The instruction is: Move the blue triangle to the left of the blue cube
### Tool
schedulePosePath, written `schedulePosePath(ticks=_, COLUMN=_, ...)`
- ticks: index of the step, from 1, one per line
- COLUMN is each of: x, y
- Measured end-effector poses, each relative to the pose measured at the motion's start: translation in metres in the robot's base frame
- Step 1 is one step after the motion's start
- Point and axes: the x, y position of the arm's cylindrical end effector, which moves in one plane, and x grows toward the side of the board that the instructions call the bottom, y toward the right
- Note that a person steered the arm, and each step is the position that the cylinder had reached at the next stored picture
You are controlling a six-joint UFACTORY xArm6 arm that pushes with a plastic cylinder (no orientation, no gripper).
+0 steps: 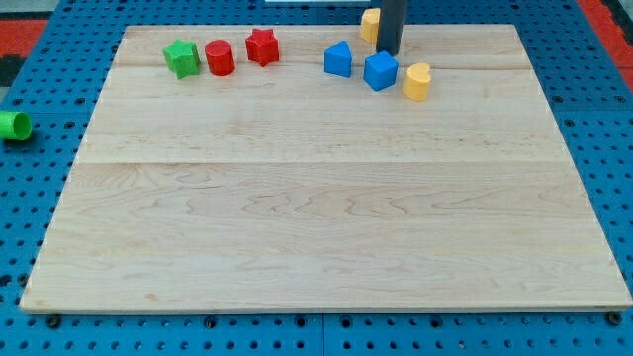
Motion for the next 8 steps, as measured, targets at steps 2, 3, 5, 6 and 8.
schedulePosePath(ticks=2, x=-0.082, y=0.086)
schedulePosePath(ticks=3, x=-0.083, y=0.082)
schedulePosePath(ticks=5, x=-0.081, y=-0.015)
schedulePosePath(ticks=6, x=-0.033, y=-0.062)
schedulePosePath(ticks=8, x=-0.035, y=-0.057)
